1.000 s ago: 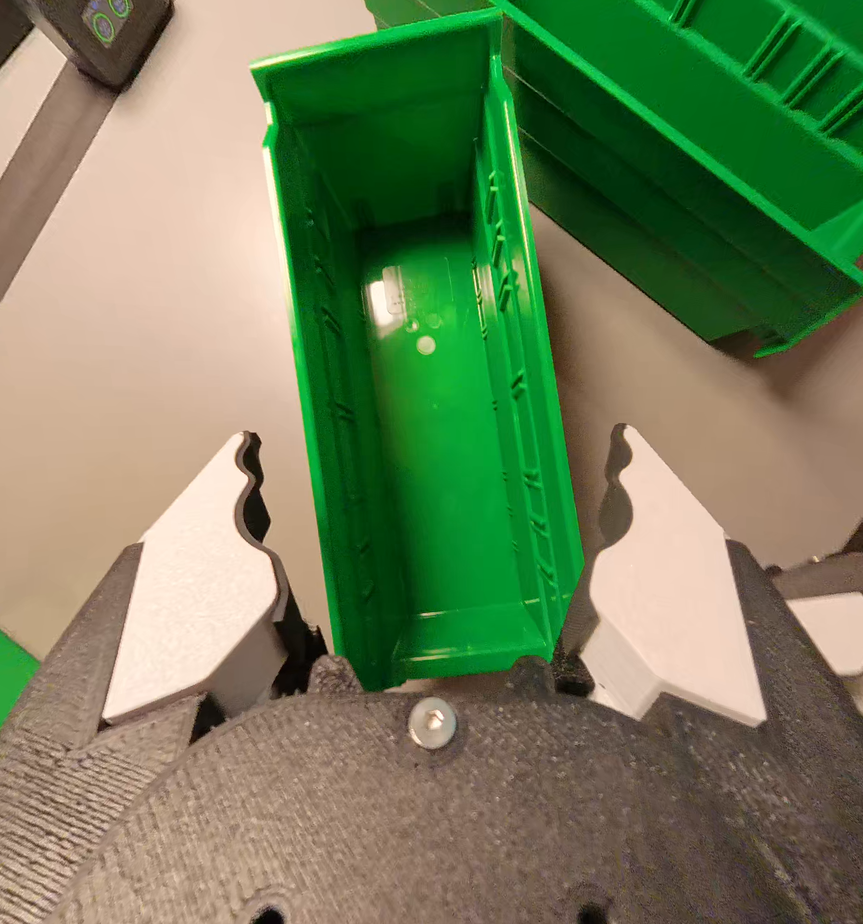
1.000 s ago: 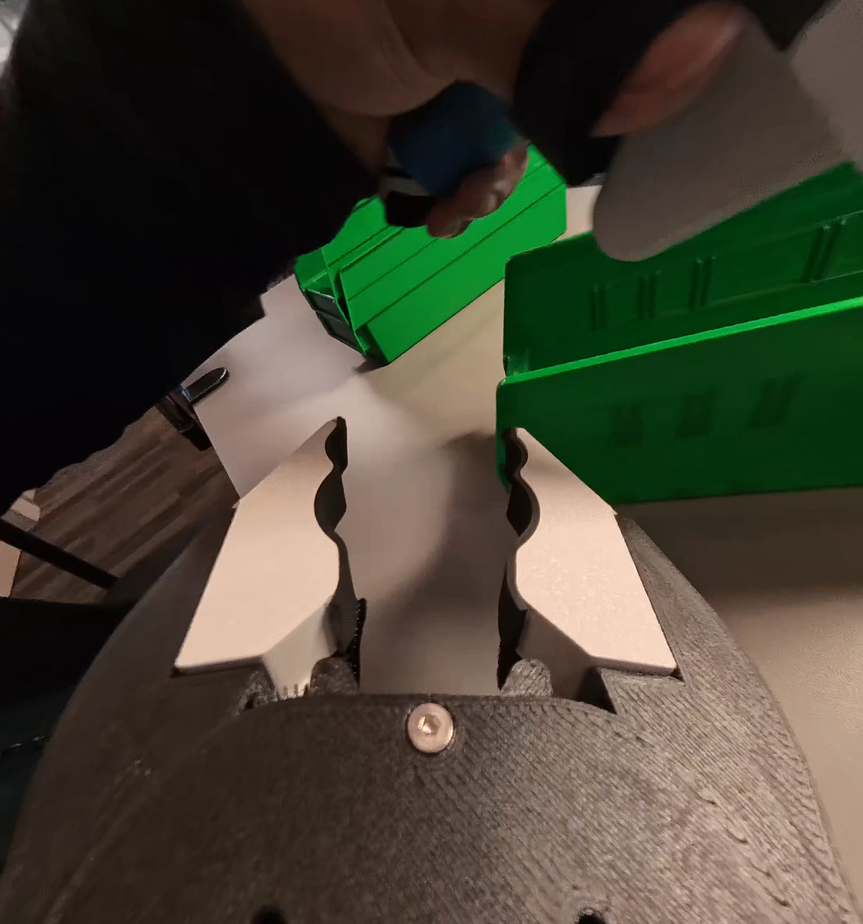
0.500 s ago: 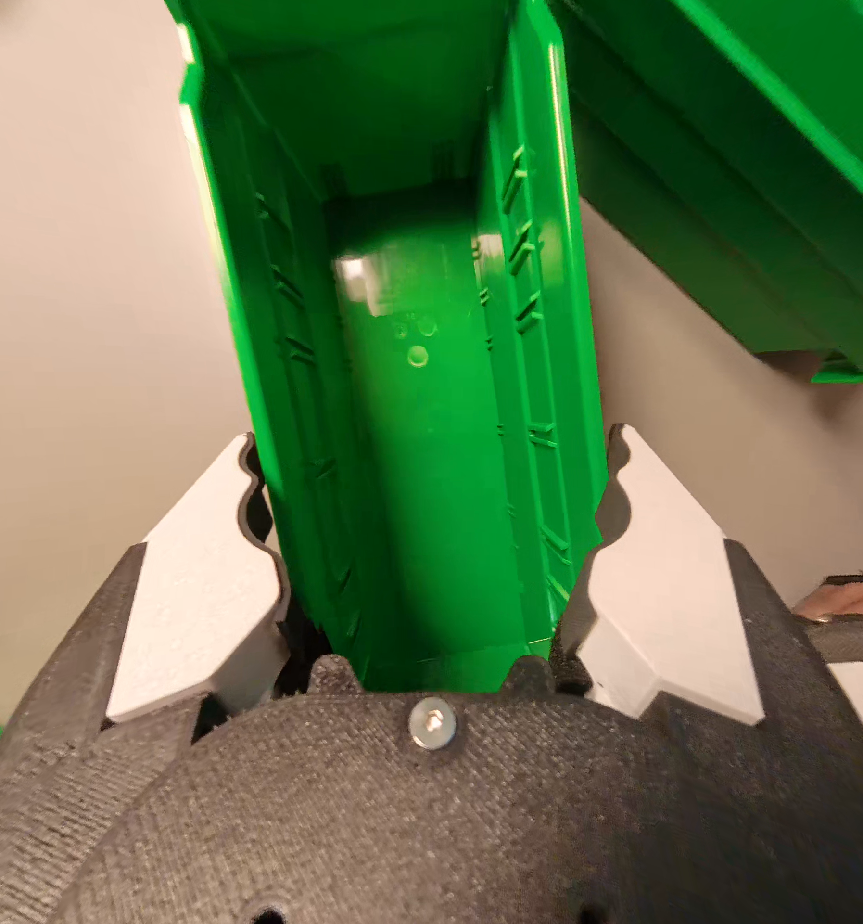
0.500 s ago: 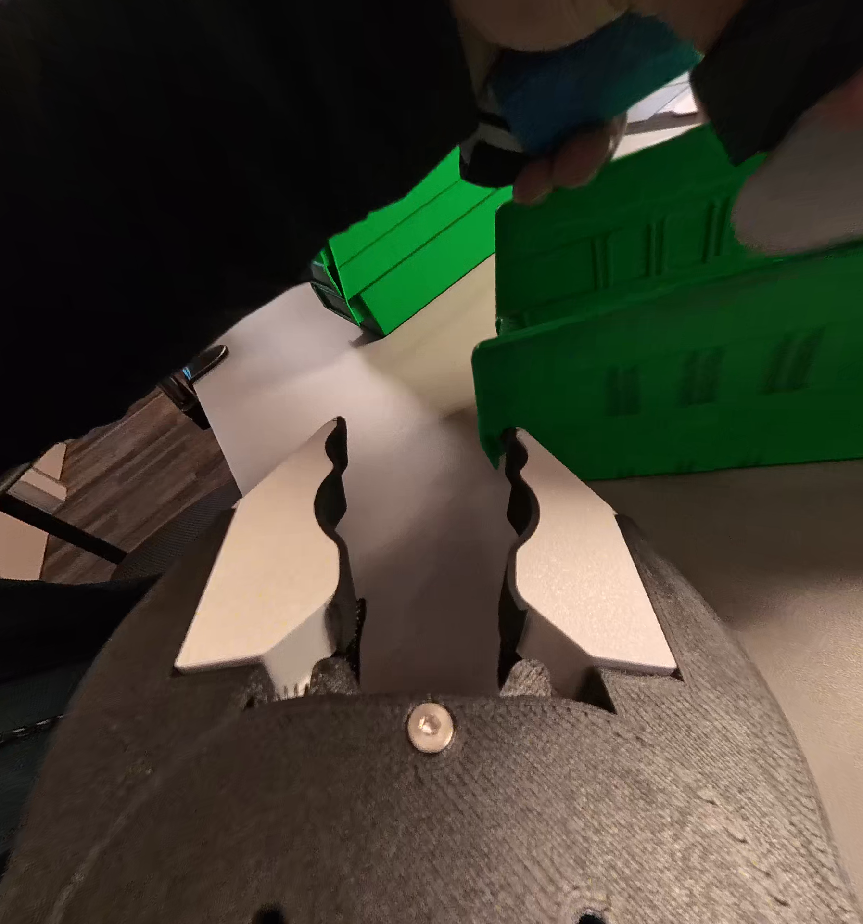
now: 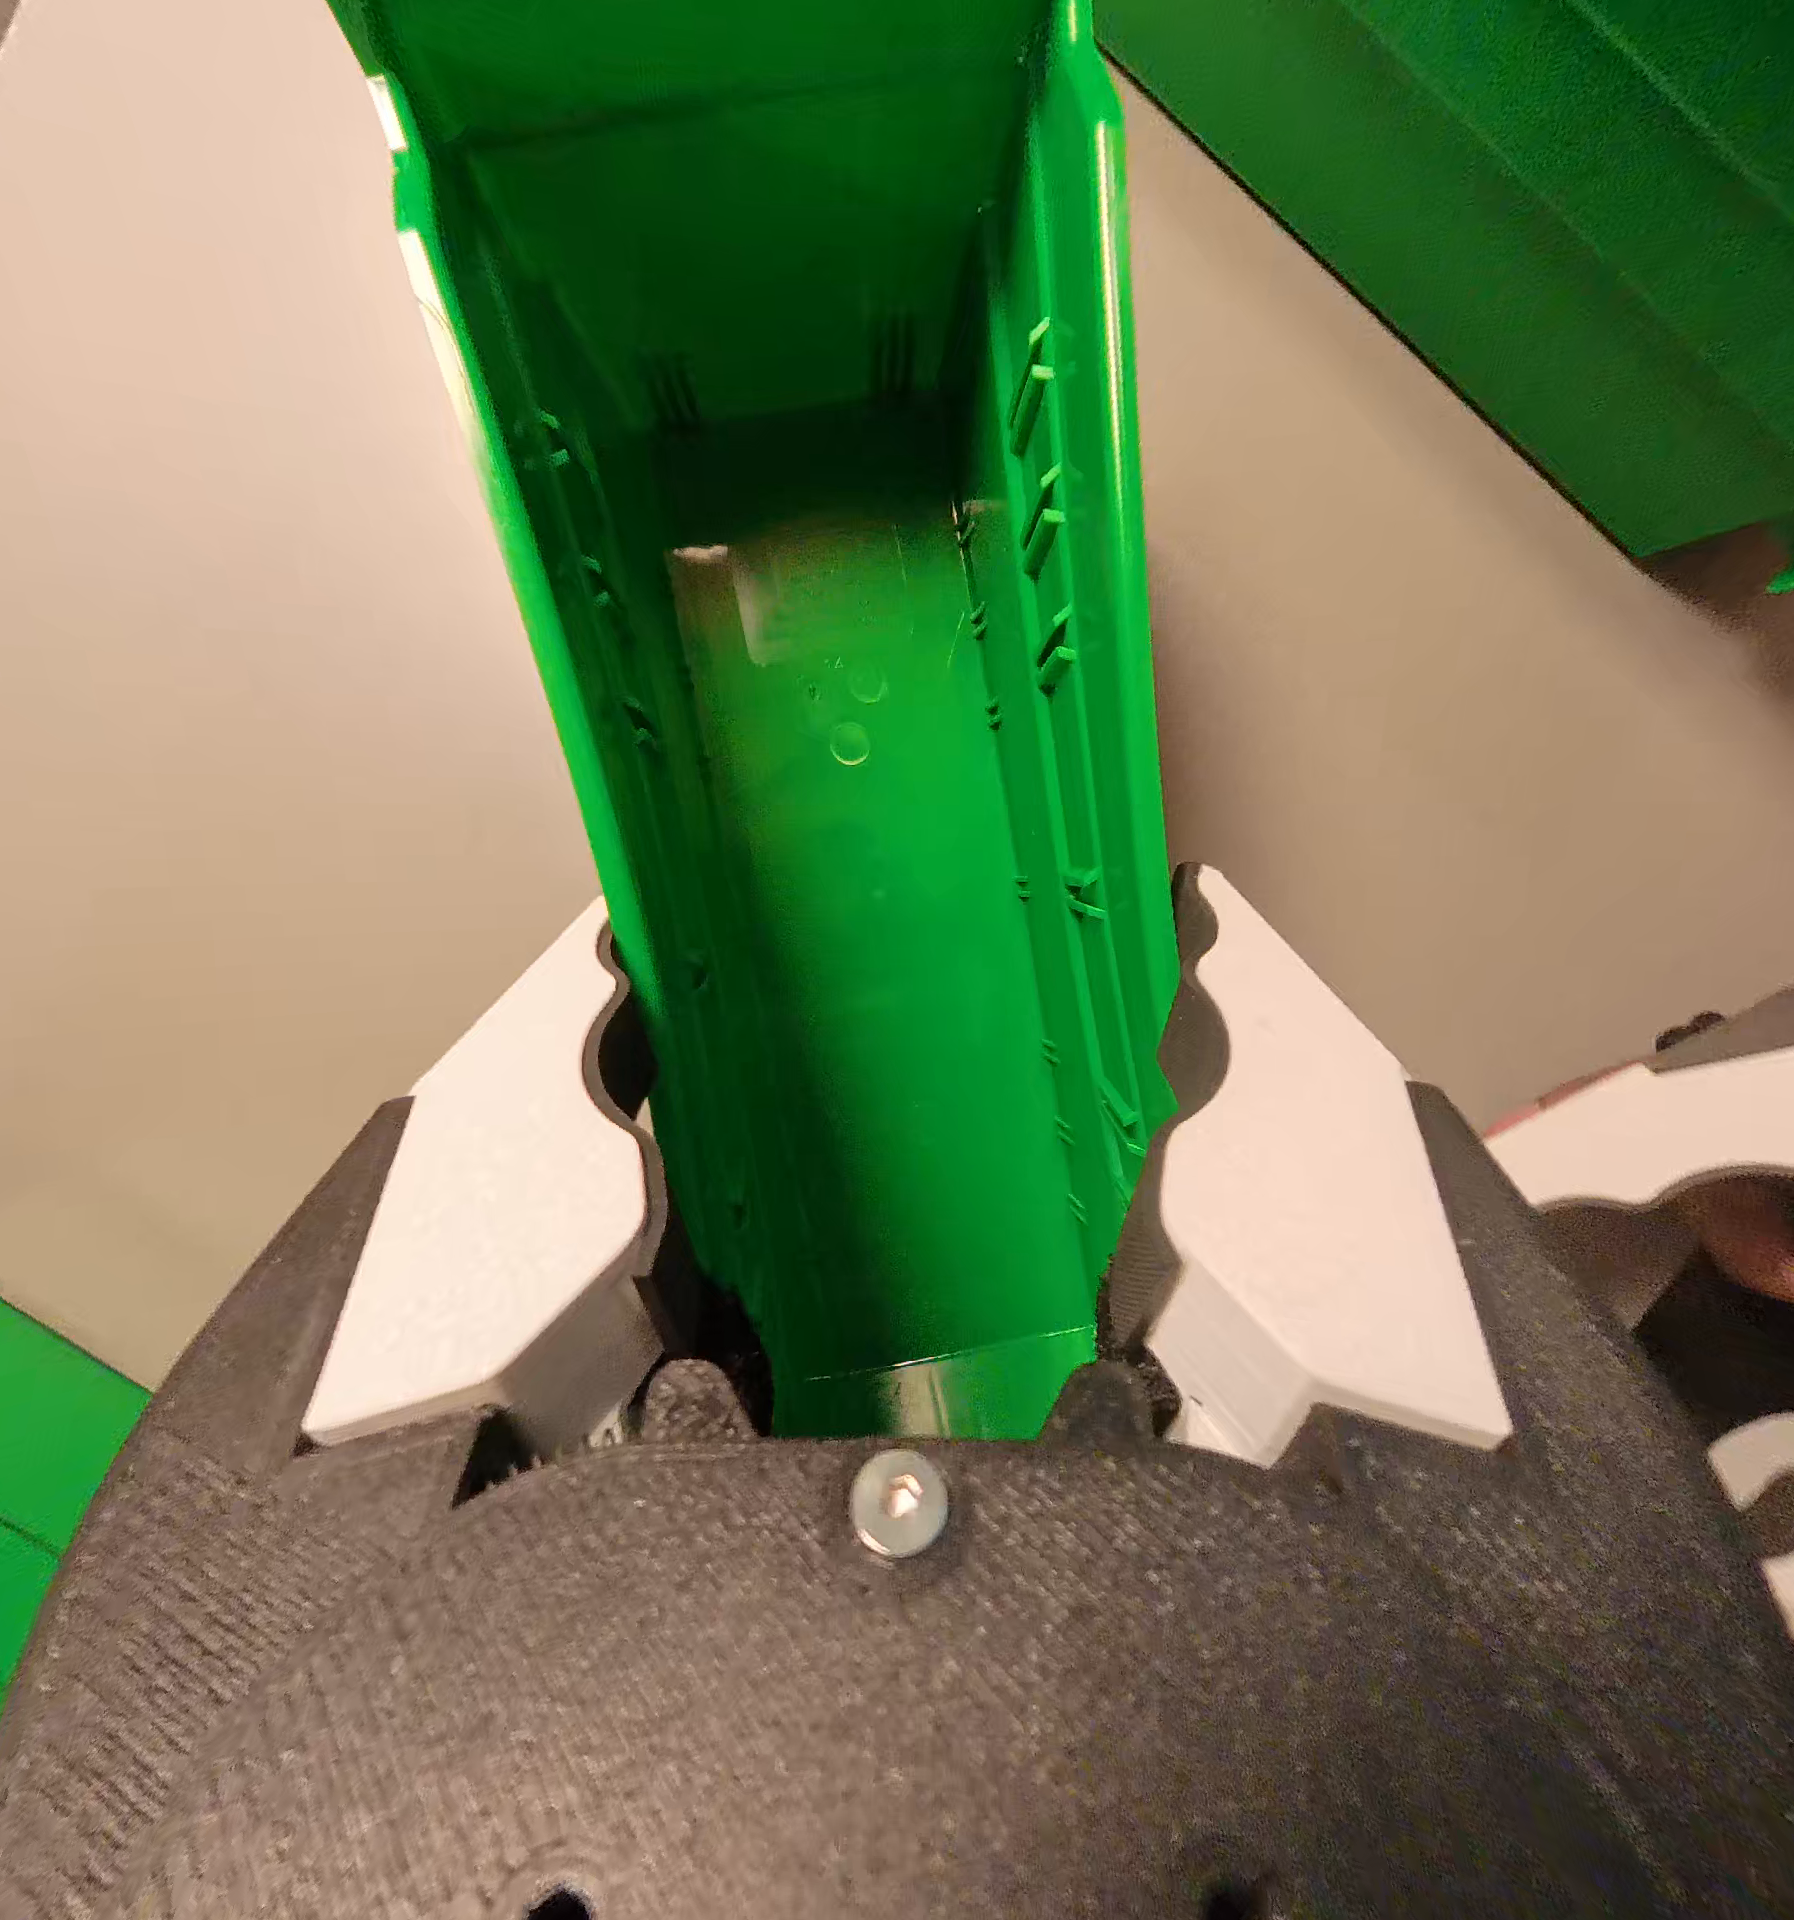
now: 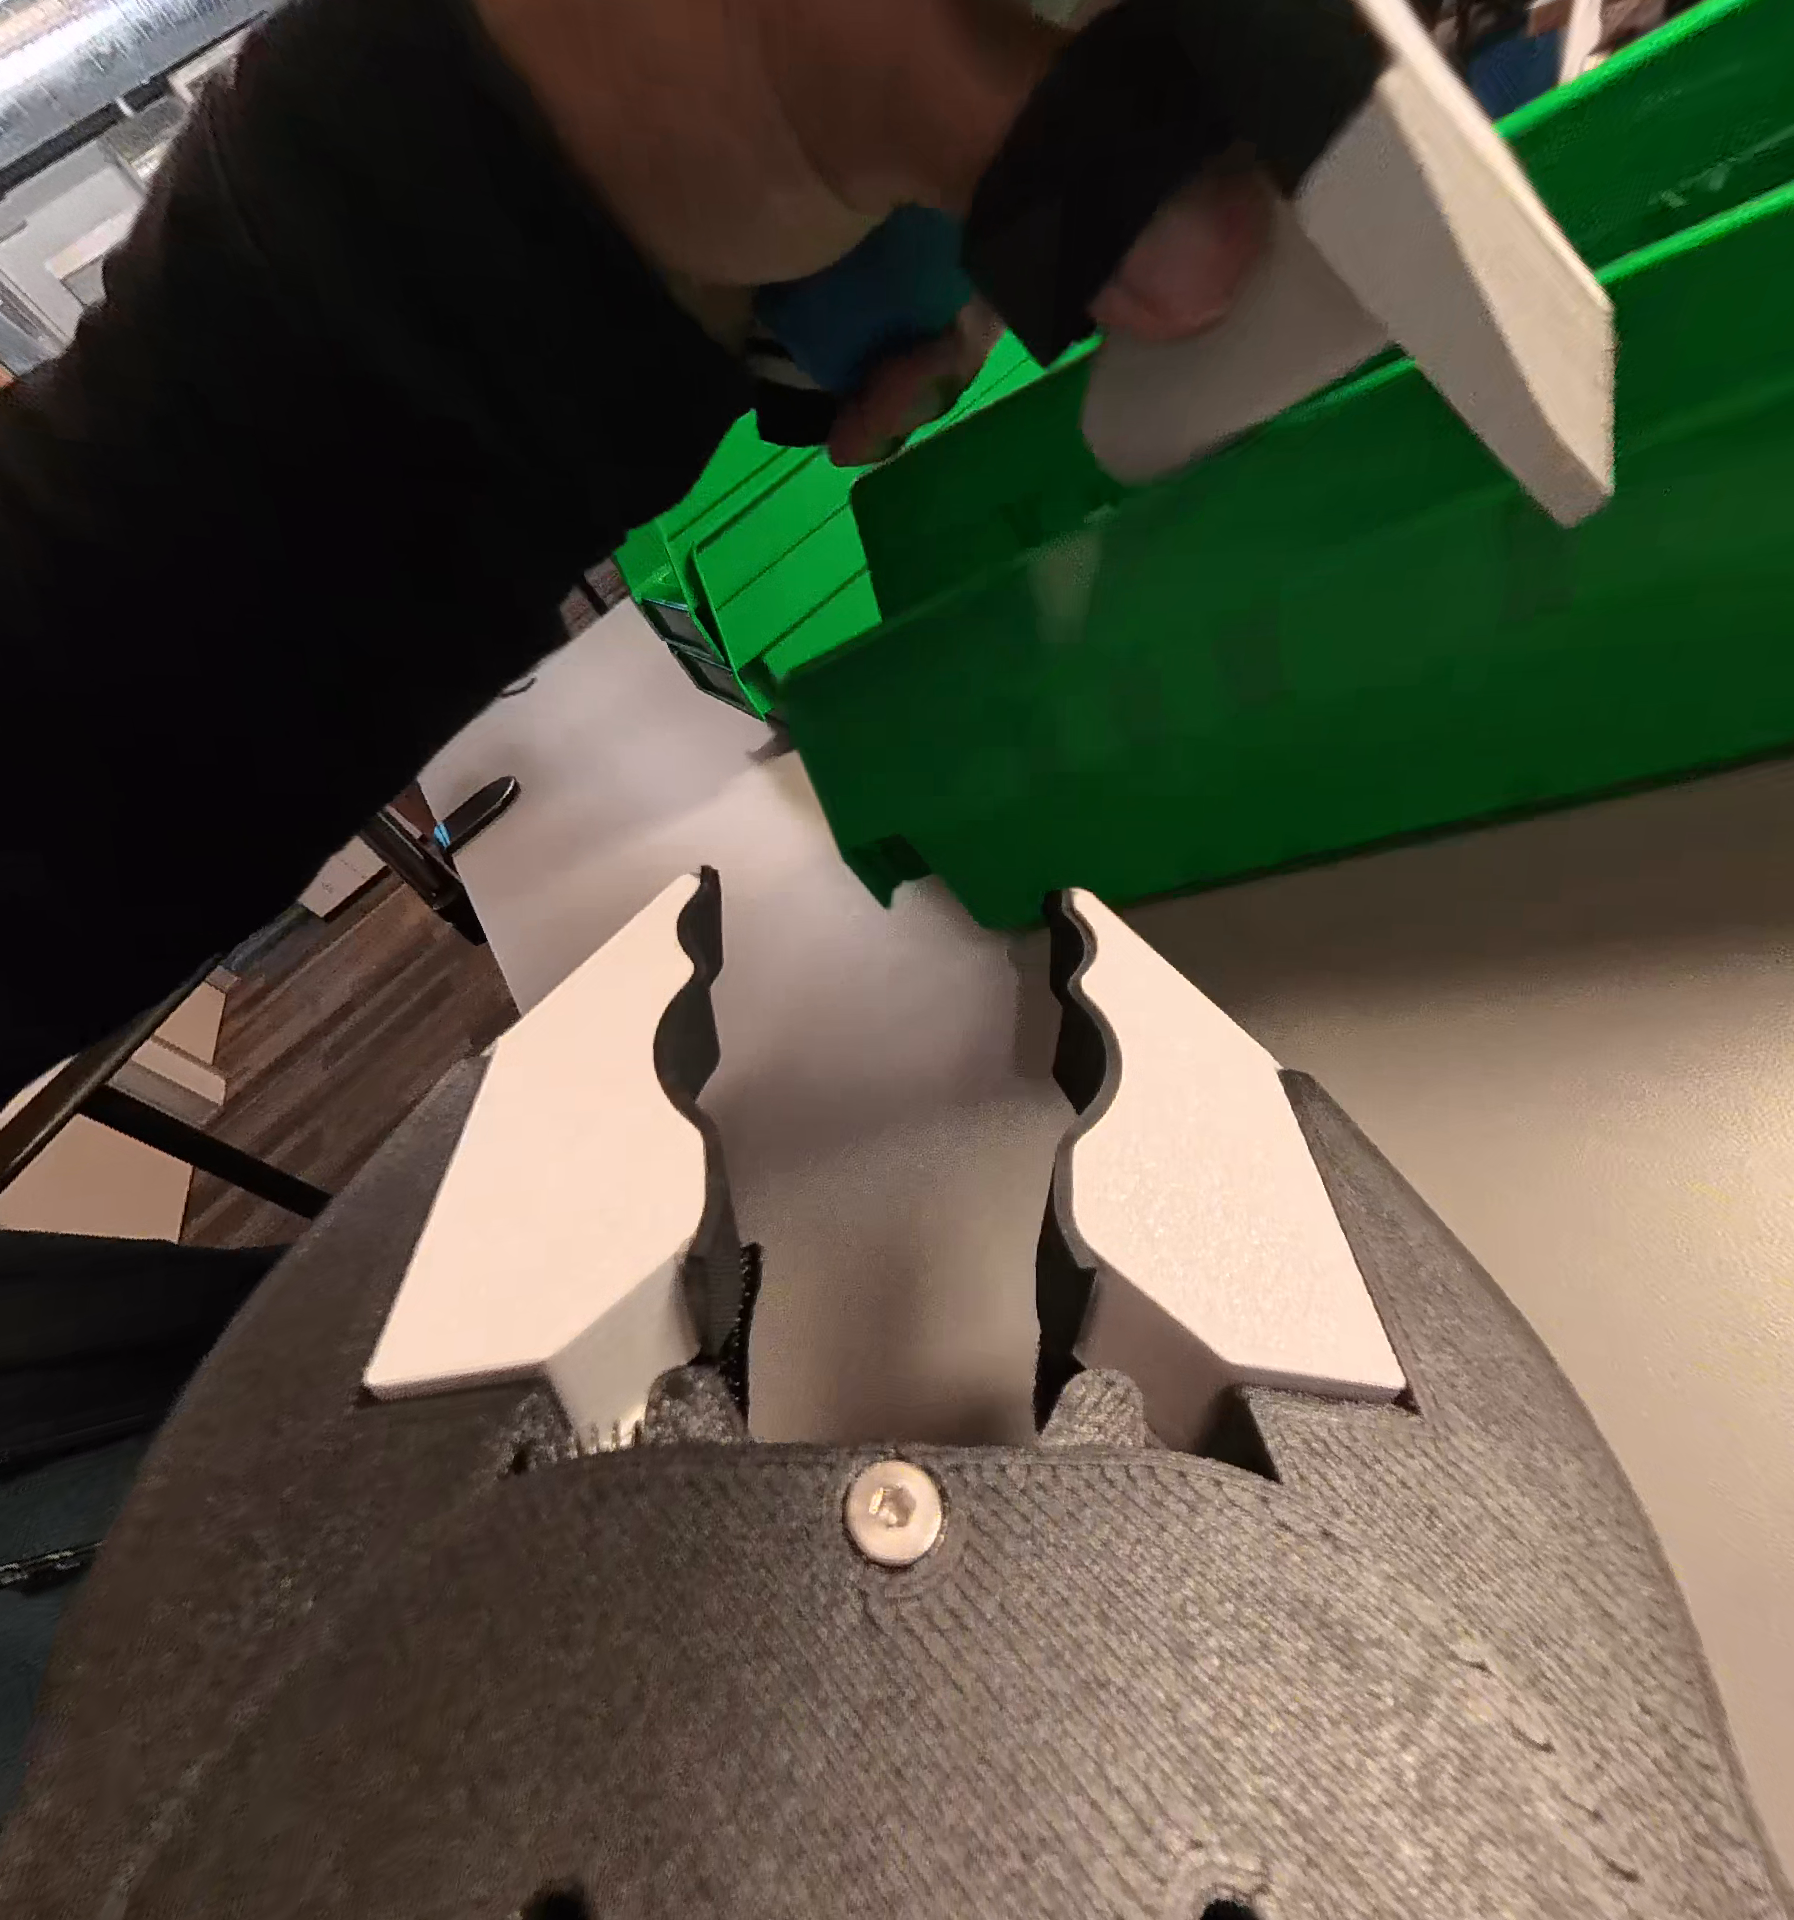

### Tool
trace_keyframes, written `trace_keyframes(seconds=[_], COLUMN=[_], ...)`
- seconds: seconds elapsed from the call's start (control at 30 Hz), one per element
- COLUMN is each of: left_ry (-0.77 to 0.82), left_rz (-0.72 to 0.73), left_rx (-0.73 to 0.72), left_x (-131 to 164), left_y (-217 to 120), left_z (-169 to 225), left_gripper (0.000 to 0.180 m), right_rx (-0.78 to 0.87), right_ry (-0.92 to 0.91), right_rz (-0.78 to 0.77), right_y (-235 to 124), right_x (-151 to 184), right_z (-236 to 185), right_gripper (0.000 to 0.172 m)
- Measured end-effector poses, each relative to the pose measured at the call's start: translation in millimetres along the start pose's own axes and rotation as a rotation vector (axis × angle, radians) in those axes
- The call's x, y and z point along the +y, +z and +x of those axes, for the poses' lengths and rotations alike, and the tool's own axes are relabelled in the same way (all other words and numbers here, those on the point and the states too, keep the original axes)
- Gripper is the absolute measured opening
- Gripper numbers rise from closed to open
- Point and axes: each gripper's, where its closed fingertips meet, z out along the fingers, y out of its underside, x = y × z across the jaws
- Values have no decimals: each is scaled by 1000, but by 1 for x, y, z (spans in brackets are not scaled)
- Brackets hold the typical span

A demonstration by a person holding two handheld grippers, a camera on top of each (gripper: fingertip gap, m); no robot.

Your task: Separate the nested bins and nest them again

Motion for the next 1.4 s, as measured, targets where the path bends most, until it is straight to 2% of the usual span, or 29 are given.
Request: trace_keyframes(seconds=[0.17,0.37,0.47,0.57,0.7,0.8,0.9,1.07,1.4], left_ry=[-67,-215,-315,-409,-516,-590,-650,-647,-559], left_rz=[94,256,302,314,294,267,257,223,102], left_rx=[42,58,1,-70,-133,-162,-165,-214,-263], left_x=[2,0,16,43,86,116,133,140,142], left_y=[-51,-155,-201,-229,-232,-218,-205,-191,-187], left_z=[-17,-71,-114,-153,-190,-209,-218,-223,-214], left_gripper=[99,99,99,99,101,100,101,104,104], right_rx=[0,4,7,9,10,10,11,9,-2], right_ry=[8,20,25,28,31,33,33,43,52], right_rz=[1,-2,-1,-5,-7,-6,-5,-6,-6], right_y=[0,0,0,0,1,1,1,1,1], right_x=[0,0,0,1,1,1,1,1,1], right_z=[1,2,3,3,4,4,4,4,4], right_gripper=[65,65,65,65,65,65,65,65,65])
